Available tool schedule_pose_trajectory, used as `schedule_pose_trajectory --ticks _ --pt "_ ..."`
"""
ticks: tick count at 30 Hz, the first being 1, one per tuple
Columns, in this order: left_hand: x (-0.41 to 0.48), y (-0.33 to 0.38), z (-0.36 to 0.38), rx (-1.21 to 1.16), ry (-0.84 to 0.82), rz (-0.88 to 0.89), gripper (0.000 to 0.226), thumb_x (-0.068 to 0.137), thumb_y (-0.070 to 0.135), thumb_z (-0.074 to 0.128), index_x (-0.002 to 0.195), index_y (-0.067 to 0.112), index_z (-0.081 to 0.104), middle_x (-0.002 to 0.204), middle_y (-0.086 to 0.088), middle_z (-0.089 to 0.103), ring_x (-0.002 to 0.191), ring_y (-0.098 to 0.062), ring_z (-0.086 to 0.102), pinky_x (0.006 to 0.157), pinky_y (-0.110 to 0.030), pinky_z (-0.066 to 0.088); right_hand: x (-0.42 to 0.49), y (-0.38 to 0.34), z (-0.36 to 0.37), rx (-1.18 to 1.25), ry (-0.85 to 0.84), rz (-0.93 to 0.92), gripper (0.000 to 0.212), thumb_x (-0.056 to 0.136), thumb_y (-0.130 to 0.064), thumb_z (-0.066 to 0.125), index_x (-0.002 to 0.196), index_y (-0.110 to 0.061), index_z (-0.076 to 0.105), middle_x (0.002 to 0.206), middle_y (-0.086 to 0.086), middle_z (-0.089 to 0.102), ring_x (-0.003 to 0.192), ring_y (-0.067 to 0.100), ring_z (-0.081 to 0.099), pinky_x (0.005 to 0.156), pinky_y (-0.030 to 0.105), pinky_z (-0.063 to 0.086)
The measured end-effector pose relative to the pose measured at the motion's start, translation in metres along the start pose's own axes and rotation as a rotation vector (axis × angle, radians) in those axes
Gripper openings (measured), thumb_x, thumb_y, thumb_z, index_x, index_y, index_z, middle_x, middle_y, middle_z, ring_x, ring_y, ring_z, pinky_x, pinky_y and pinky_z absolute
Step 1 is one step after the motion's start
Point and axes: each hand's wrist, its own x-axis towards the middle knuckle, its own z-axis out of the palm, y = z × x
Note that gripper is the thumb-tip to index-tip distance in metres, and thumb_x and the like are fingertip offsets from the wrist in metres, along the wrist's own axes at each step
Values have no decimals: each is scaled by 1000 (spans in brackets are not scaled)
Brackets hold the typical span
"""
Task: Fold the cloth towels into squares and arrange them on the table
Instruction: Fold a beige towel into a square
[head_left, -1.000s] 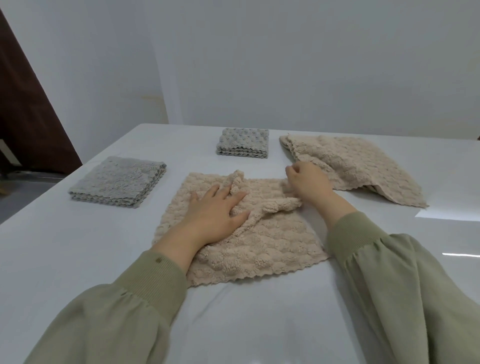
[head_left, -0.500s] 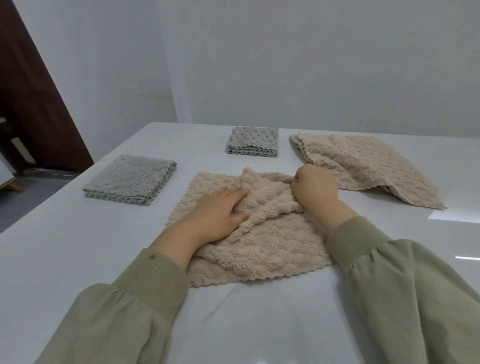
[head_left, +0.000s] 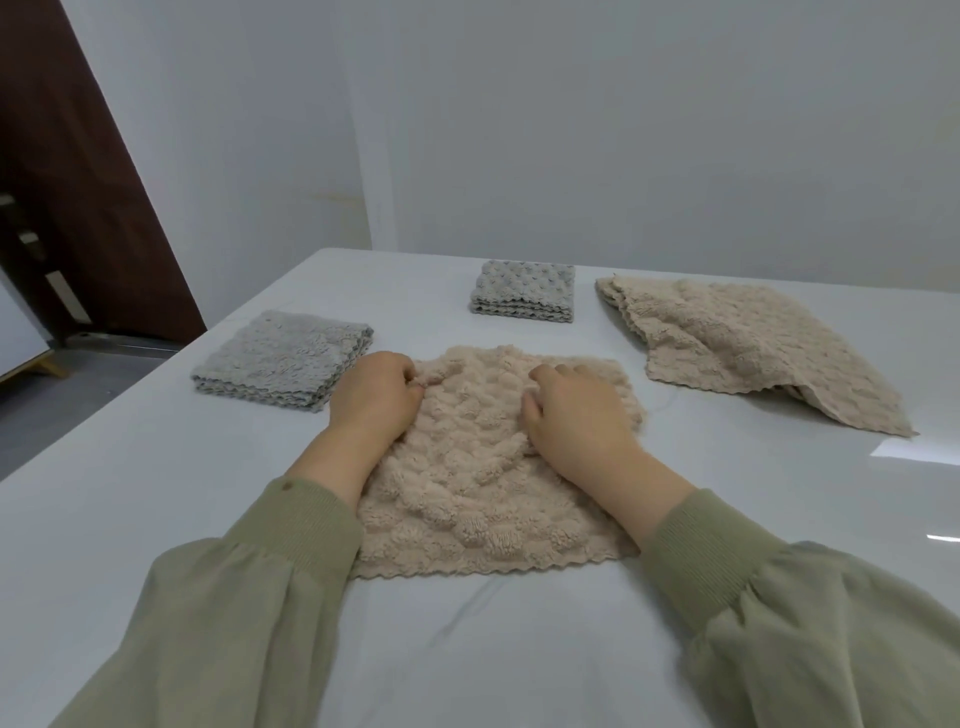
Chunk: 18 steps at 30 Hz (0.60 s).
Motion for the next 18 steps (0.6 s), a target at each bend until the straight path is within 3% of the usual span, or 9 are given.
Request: schedule_pose_trajectory --ticks 3,6,10,12,15,18 --pt "-2 -5 -2 -48 139 -55 17 88 8 53 98 9 67 105 -10 63 91 -28 57 69 -29 39 3 1 -2 -1 63 15 32 95 -26 38 112 -9 60 105 9 64 100 29 54 83 39 41" --pt "-5 -5 -7 46 167 10 27 90 11 48 113 9 62 124 -13 53 106 -33 52 80 -35 41 4 5 0 -29 22 49 33 94 -25 37 111 -9 60 106 9 64 103 29 53 85 39 40" --pt "-20 16 -11 249 -62 182 47 96 36 41 138 16 40 143 -8 39 130 -31 33 101 -44 36 5 12 4 -8 5 60 33 94 -26 37 107 -8 60 105 10 64 101 29 53 84 38 40" --pt "-27 23 -6 226 -183 212 54 97 46 35 143 18 32 150 -7 32 137 -30 27 108 -47 31 4 13 6 17 -95 43 38 96 -34 34 115 -10 56 120 11 60 111 27 50 94 39 38" --pt "-30 25 2 250 -314 254 64 96 55 28 150 25 14 159 -3 10 145 -28 8 115 -53 16 2 17 7 22 -340 36 58 96 -52 26 143 -18 31 155 5 24 142 22 21 114 49 17" --pt "-32 24 7 251 -420 305 68 93 62 25 150 33 0 159 1 -4 146 -25 -7 116 -54 3 2 28 3 16 -427 64 63 95 -57 22 149 -26 17 159 -4 8 146 19 7 114 55 6"
